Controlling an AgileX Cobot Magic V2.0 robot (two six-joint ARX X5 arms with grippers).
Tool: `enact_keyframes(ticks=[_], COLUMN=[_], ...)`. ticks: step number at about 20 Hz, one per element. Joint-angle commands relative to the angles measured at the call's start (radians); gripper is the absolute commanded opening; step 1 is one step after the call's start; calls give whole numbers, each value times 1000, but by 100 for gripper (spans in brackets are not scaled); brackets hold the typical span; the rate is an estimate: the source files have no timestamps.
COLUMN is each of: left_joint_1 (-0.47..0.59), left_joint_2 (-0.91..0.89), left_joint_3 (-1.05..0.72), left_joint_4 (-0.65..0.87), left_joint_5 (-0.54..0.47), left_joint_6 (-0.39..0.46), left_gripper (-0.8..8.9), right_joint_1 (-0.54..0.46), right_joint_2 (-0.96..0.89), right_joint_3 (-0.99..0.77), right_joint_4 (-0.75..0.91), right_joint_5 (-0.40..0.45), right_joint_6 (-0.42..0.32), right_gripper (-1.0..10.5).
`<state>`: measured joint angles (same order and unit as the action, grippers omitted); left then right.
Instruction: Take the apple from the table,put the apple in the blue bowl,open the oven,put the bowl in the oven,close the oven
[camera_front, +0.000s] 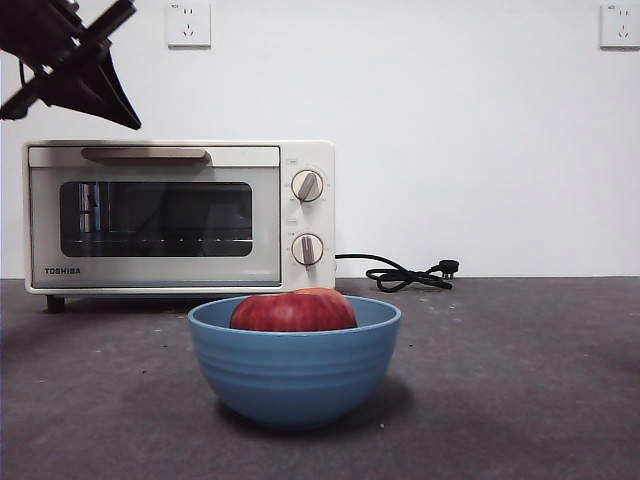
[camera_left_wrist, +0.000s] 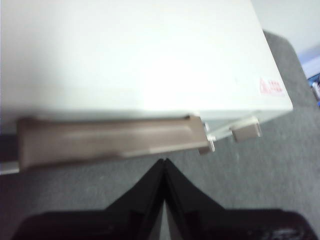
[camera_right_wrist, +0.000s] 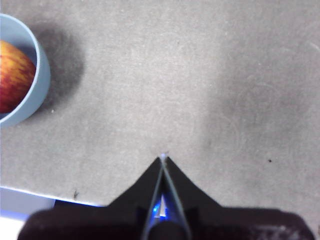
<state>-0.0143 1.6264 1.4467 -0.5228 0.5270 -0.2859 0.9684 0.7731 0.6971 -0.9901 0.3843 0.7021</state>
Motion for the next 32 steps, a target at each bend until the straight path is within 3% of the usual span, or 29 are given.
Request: enact_keyframes(ticks=[1, 7, 11, 16, 22, 32], left_joint_1=[1, 1, 0, -7, -6, -33], left_joint_2=[29, 78, 112, 117, 116, 23], left_joint_3=[3, 3, 3, 3, 3, -15], left_joint_4=[58, 108, 73, -42, -212, -262], left_joint_5=[1, -87, -68, -77, -170, -263], left_joint_6=[-69, -84, -68, 43, 187, 237], left_gripper=[-5, -5, -5, -5, -6, -6], right_joint_1=[1, 1, 1, 1, 1, 1], right_joint_2=[-1, -1, -1, -1, -1, -1], right_joint_3=[-10, -9, -9, -9, -9, -9], right_joint_4=[7, 6, 8, 11, 23, 21], right_joint_5=[-3, -3, -1, 16, 27, 36], right_joint_6=[39, 67, 77, 78, 64, 46], right_gripper=[-11, -12, -12, -11, -11, -11])
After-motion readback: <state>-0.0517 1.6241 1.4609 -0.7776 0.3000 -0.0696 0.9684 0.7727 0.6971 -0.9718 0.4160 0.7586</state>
